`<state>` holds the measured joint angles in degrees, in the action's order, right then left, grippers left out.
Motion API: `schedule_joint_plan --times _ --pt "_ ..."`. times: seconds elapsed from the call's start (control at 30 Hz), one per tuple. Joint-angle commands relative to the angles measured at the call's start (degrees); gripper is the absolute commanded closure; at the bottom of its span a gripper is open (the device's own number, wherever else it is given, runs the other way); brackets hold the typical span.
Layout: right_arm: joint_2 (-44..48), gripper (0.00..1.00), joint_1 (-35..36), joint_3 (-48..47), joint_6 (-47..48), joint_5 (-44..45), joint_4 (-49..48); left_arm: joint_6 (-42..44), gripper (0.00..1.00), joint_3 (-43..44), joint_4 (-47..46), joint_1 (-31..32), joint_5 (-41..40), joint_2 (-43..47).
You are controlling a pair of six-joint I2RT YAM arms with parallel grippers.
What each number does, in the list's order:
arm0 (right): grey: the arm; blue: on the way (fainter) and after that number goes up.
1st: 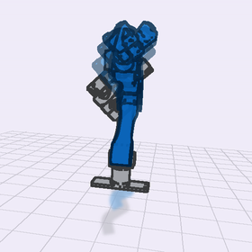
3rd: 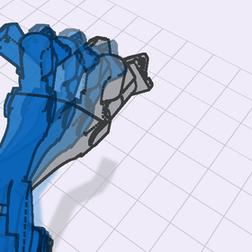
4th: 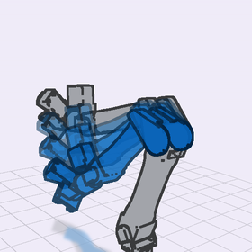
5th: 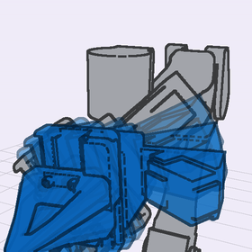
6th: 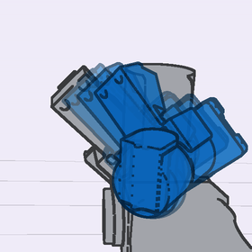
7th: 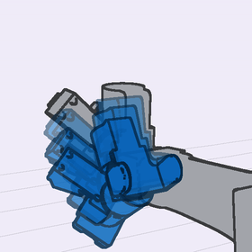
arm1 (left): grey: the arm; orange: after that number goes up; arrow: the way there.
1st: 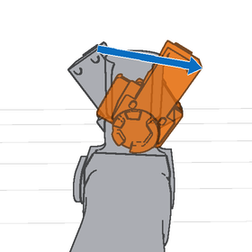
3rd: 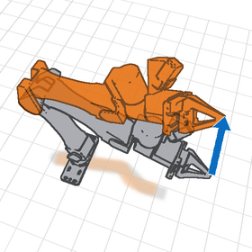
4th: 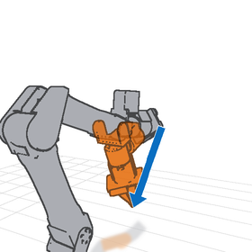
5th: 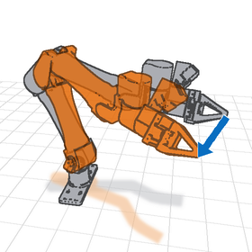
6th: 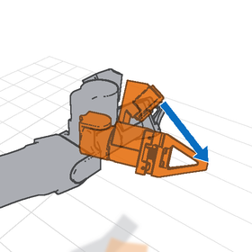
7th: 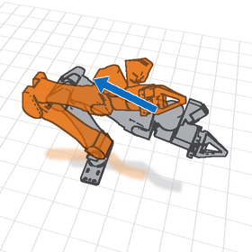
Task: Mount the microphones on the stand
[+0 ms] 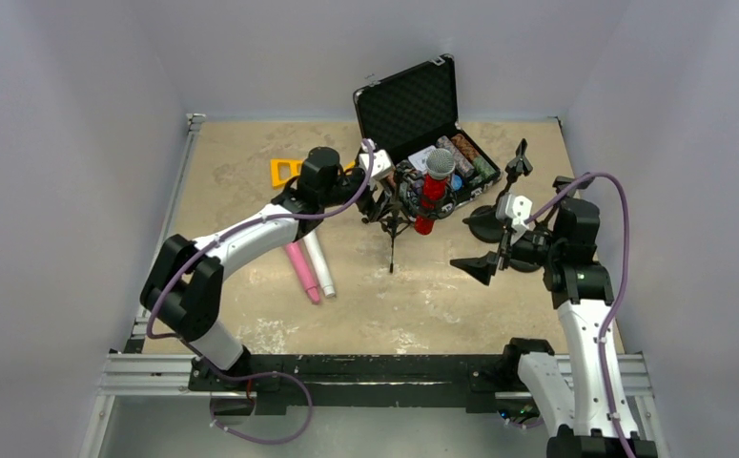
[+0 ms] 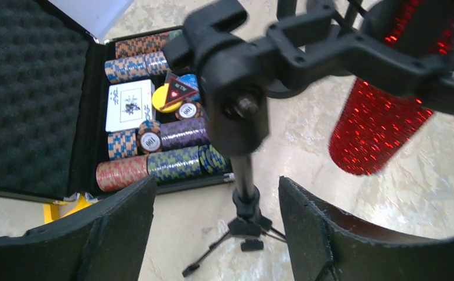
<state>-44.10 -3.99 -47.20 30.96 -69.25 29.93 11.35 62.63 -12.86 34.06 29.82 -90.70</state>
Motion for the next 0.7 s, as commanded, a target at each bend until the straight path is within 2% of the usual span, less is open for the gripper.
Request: schedule_joint_plan --times 0.0,0.13,0.27,0.37,0.4,0.43,0.57,0.67 --pt "2.7 0.04 -1.0 2.4 -2.6 -2.7 -4.5 -2.4 0.23 5.0 -8.8 -0.6 1.9 -2.4" --pt "3.3 0.04 -1.6 4.2 -3.4 -3.8 -6.2 -5.5 0.32 5.2 -11.2 -0.5 3.2 -3.8" --pt "3.3 0.04 -2.1 4.6 -3.2 -4.3 -6.4 -8.4 0.49 5.2 -11.8 -0.5 5.4 -4.7" --pt "3.4 0.04 -2.2 4.8 -3.1 -4.7 -6.5 -10.2 0.73 5.4 -11.7 -0.5 7.7 -5.3" --pt "3.5 0.04 -2.3 5.0 -3.1 -4.7 -6.5 -10.7 0.92 5.7 -11.7 -0.6 8.7 -5.5" --pt "3.6 0.04 -2.4 5.0 -3.1 -4.8 -6.5 -11.8 1.00 5.8 -12.0 -0.5 9.1 -5.4" --pt "4.1 0.04 -2.8 5.4 -2.9 -5.3 -6.3 -19.0 1.00 5.6 -17.5 -0.7 7.2 -2.9" --pt "4.4 0.04 -2.9 5.5 -2.7 -5.6 -6.1 -23.7 1.00 8.2 -17.4 -2.0 4.3 0.0"
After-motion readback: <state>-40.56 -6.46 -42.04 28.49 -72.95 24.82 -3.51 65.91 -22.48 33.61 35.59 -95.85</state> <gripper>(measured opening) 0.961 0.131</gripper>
